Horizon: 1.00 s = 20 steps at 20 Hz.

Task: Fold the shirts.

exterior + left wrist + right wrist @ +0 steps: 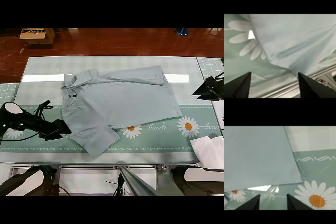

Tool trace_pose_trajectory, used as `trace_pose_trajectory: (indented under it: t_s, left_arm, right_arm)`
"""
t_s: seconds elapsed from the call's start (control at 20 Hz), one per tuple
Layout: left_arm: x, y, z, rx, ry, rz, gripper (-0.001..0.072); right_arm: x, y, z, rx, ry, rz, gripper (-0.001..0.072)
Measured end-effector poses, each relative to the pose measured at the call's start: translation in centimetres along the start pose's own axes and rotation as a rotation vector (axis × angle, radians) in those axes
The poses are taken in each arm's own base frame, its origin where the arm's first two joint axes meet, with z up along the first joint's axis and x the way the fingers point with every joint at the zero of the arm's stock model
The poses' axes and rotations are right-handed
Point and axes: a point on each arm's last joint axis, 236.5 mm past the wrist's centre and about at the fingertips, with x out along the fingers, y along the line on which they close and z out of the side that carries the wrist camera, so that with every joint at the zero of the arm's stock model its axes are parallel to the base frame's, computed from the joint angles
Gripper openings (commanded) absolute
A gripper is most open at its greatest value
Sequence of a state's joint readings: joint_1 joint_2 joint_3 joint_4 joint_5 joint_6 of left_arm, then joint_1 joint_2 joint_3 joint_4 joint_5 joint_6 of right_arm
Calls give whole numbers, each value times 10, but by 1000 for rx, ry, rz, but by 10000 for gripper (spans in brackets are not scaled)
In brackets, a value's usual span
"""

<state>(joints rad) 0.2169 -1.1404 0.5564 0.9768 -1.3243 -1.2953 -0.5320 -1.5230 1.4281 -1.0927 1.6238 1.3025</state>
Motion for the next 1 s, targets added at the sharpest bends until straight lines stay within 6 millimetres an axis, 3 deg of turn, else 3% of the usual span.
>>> trace_pose_trajectory:
  t_s: [0.25, 0.3, 0.35, 0.4, 0.45, 0.5, 0.55, 0.7, 1.0]
  left_arm:
    - [19, -14, 17, -21, -100, -45, 661]
    - [22, -18, 22, -32, -125, -48, 568]
    - [24, -18, 30, -33, -161, -39, 375]
    - [26, -17, 35, -27, -185, -22, 282]
    - [28, -18, 37, -18, -193, -10, 135]
    - [30, -19, 40, -7, -210, -4, 49]
    - [32, -22, 38, 9, -203, -5, 28]
    - [34, -25, 32, 28, -178, -10, 19]
    - [35, -29, 18, 53, -120, -31, 19]
  right_arm:
    - [11, 1, -9, 16, -2, 51, 428]
    - [12, 1, -9, 17, -2, 55, 428]
    - [12, 1, -10, 19, -3, 57, 428]
    - [13, 3, -10, 19, -5, 65, 428]
    - [13, 3, -9, 19, -6, 68, 428]
    - [13, 3, -9, 20, -9, 67, 428]
    - [13, 2, -9, 20, -11, 66, 429]
    - [13, -14, -13, 27, 1, 12, 536]
    - [16, -71, -37, 197, -1, 9, 532]
